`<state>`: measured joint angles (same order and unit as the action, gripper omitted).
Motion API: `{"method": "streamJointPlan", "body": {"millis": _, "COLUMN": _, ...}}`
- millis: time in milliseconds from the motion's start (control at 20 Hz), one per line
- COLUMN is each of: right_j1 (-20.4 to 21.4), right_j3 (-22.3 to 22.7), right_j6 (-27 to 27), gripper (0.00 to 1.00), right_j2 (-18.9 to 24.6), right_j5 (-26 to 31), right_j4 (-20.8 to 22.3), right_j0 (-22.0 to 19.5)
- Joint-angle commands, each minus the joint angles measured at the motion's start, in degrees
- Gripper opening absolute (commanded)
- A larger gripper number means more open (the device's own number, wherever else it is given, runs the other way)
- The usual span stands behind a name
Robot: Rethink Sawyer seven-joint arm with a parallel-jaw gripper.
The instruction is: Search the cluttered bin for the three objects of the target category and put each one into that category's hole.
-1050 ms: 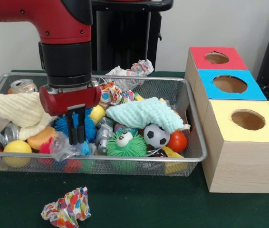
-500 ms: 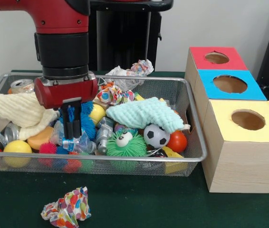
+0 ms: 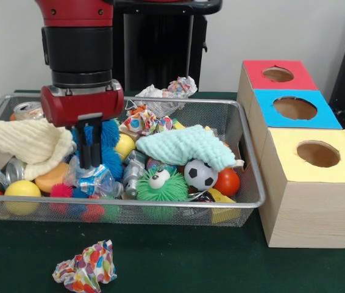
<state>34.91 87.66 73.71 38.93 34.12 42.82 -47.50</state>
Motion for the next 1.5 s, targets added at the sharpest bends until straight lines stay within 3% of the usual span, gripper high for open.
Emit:
{"method": "streamJointPlan", "body": {"millis": 50, "right_j1": 1.8, "right_j3": 4.6, "right_j6": -10.0, "gripper": 0.0, "right_j2": 1.3, "right_j5": 7.5, "right_j4": -0.8, "right_j0": 0.3}}
{"method": "streamJointPlan", "body": {"millis": 250, "right_j1": -0.5, "right_j3": 3.3, "right_j6": -8.4, "gripper": 0.0, "right_j2": 0.0, "right_j5": 5.3, "right_j4": 0.8, "right_j0": 1.2}}
{"method": "streamJointPlan", "body": {"millis": 450, "right_j1": -2.9, "right_j3": 1.7, "right_j6": -12.2, "gripper": 0.0, "right_j2": 0.1, "right_j5": 5.9, "right_j4": 2.9, "right_j0": 1.7}}
{"method": "streamJointPlan", "body": {"millis": 1350, "right_j1": -4.5, "right_j3": 1.1, "right_j6": -11.8, "gripper": 0.0, "right_j2": 0.4, "right_j5": 5.3, "right_j4": 2.2, "right_j0": 1.0}}
{"method": "streamJointPlan", "body": {"millis": 1400, "right_j1": -4.6, "right_j3": 1.1, "right_j6": -11.5, "gripper": 1.0, "right_j2": 0.4, "right_j5": 5.2, "right_j4": 2.0, "right_j0": 0.9}}
{"method": "streamJointPlan", "body": {"millis": 1500, "right_j1": -4.6, "right_j3": 1.1, "right_j6": -10.5, "gripper": 1.0, "right_j2": 0.3, "right_j5": 5.0, "right_j4": 1.7, "right_j0": 0.9}}
